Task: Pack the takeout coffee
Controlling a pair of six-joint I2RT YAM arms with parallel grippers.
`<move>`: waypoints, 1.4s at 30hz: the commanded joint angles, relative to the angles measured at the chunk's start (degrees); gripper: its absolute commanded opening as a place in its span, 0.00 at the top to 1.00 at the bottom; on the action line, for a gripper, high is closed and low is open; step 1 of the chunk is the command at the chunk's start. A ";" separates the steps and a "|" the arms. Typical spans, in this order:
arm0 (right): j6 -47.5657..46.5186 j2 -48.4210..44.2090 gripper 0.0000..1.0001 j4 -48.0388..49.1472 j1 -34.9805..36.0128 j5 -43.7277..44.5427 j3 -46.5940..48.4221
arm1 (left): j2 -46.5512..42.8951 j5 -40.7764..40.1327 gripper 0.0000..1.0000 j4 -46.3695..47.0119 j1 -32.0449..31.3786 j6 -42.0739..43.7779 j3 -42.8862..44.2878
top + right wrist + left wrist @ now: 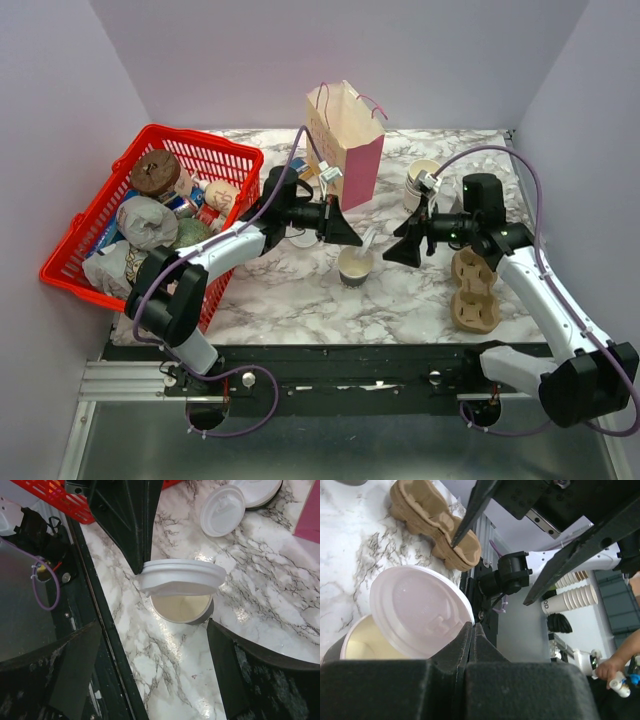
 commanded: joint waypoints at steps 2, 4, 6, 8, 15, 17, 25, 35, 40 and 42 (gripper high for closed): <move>-2.21 1.56 0.05 1.83 -0.24 -2.69 -0.77 | -1.35 -2.01 1.00 10.14 0.94 -6.18 -4.48; -3.18 2.70 0.05 2.01 -0.24 -2.86 -0.60 | -1.17 -2.09 1.00 10.85 0.94 -6.45 -5.19; -3.88 3.75 0.05 2.36 -0.24 -3.21 -0.51 | -0.73 -1.66 1.00 11.47 1.03 -6.45 -5.71; -4.23 5.51 0.05 2.45 -0.24 -3.65 -0.16 | -0.38 -1.48 1.00 11.56 1.03 -6.80 -6.42; -4.85 10.43 0.06 3.42 -0.16 -6.11 1.07 | -0.47 -2.09 1.00 10.34 1.47 -6.10 -8.09; -4.94 12.01 0.07 3.85 -0.16 -6.38 1.43 | -0.29 -2.36 1.00 9.80 1.56 -5.66 -8.27; -5.56 15.53 0.07 8.07 0.81 -4.19 1.69 | 0.50 -3.15 1.00 8.75 2.35 -6.36 -8.70; -4.41 19.66 0.08 11.42 3.45 -2.69 3.45 | 0.59 -3.68 1.00 9.62 4.90 -7.59 -11.08; -3.71 20.10 0.08 11.50 3.62 -2.95 4.24 | 0.50 -2.98 1.00 11.90 4.99 -8.73 -11.25; -3.53 20.28 0.08 11.50 3.62 -2.95 4.15 | 0.67 -2.27 1.00 15.23 4.98 -10.13 -11.87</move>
